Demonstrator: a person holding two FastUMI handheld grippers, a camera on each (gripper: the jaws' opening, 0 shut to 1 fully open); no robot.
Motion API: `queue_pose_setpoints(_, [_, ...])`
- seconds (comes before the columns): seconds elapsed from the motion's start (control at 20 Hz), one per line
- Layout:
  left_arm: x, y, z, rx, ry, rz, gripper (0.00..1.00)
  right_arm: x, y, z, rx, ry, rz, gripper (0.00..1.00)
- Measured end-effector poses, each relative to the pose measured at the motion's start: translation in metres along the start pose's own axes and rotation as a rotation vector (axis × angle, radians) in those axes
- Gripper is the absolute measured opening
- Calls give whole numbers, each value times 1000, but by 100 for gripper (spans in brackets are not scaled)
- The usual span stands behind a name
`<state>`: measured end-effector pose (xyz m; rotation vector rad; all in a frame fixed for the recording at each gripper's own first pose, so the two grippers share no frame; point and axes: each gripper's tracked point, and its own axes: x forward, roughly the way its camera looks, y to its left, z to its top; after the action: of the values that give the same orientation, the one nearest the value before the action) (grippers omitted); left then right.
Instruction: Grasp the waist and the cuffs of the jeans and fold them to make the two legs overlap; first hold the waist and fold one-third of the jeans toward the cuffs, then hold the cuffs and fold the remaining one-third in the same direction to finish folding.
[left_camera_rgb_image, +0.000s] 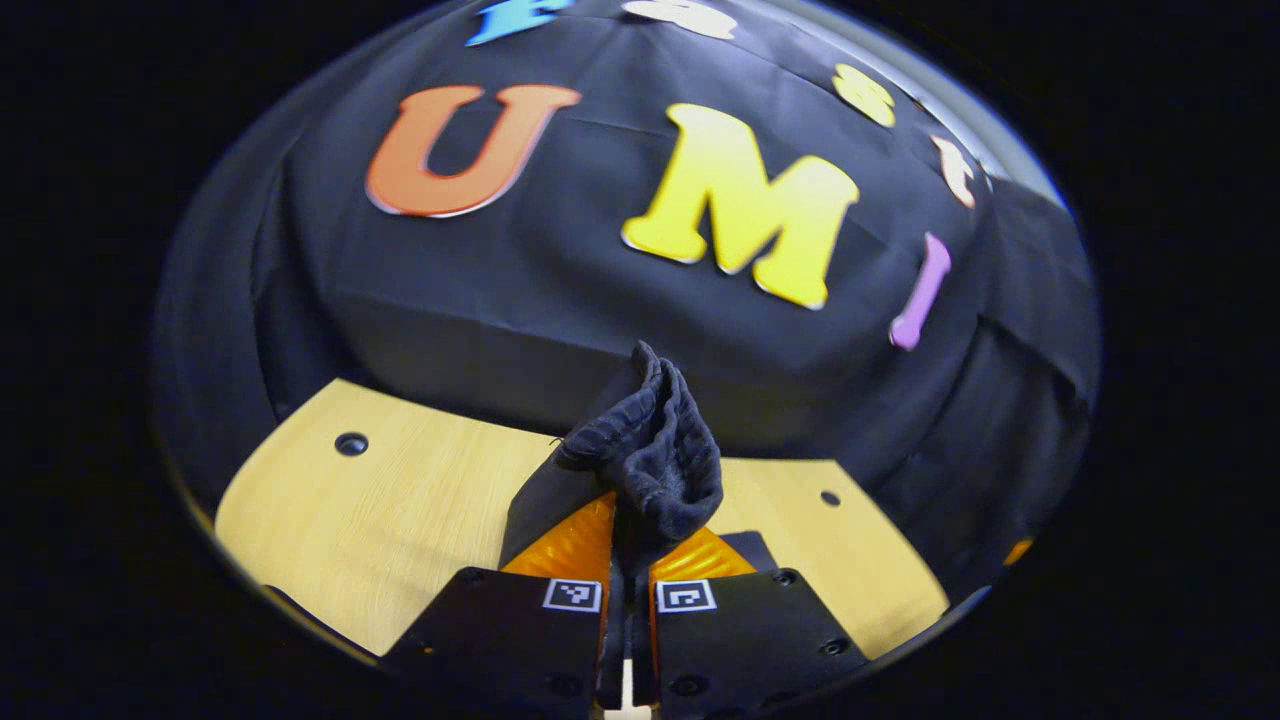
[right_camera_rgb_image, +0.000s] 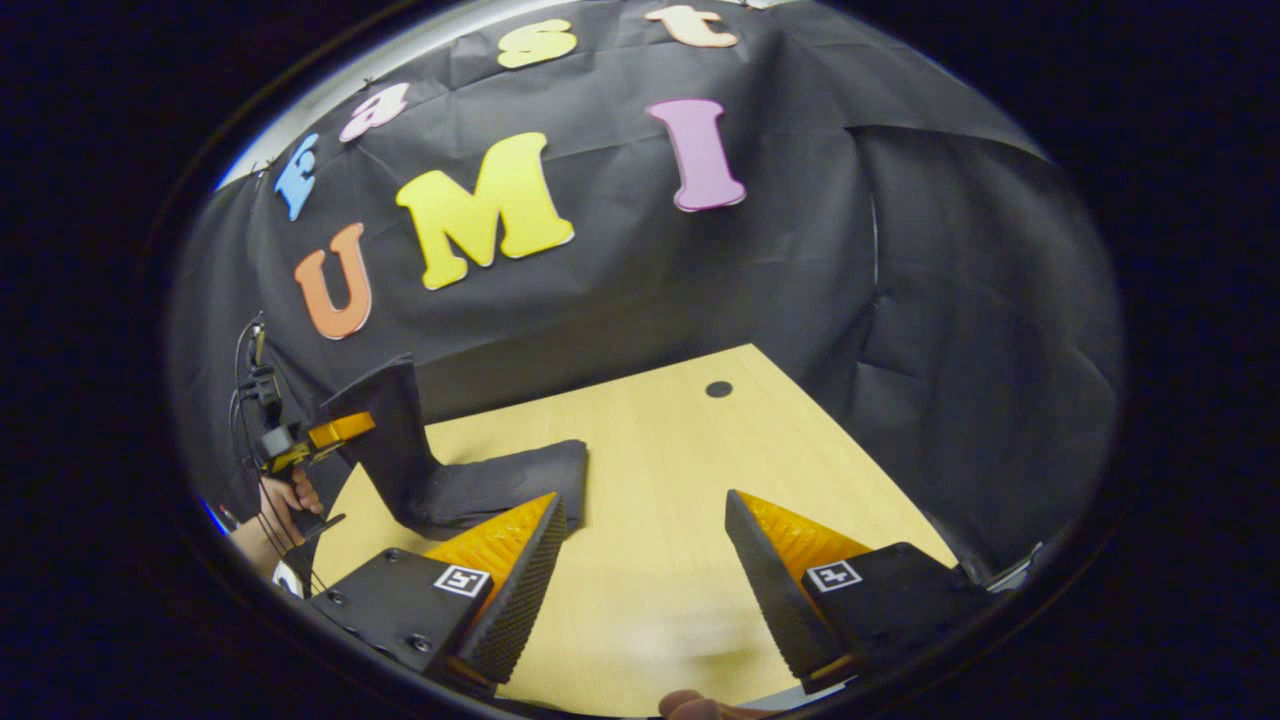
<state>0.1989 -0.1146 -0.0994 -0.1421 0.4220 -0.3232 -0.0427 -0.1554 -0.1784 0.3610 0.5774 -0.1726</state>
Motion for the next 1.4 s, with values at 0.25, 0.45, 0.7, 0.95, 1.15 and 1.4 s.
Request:
queue_pose_setpoints(0.25, [31, -32, -79, 293, 84, 0, 6, 2, -42, -21, 36, 51, -59, 98])
queue_pose_setpoints(0.45, [57, -30, -150, 490, 200, 1, 7, 4, -55, -38, 25, 102, -80, 98])
queue_pose_setpoints(0.7, [64, -25, -165, 533, 197, 62, 15, 3, -53, -39, -30, 127, -70, 99])
queue_pose_setpoints(0.95, [50, -29, -159, 442, 178, 58, 55, 7, -37, -29, -46, 116, -35, 98])
queue_pose_setpoints(1.15, [30, -33, -144, 310, 153, 25, 91, 10, -10, -21, -77, 100, 17, 98])
queue_pose_setpoints(1.4, [-8, -38, -107, 172, 75, -21, 98, 16, 40, -7, -133, 72, 104, 99])
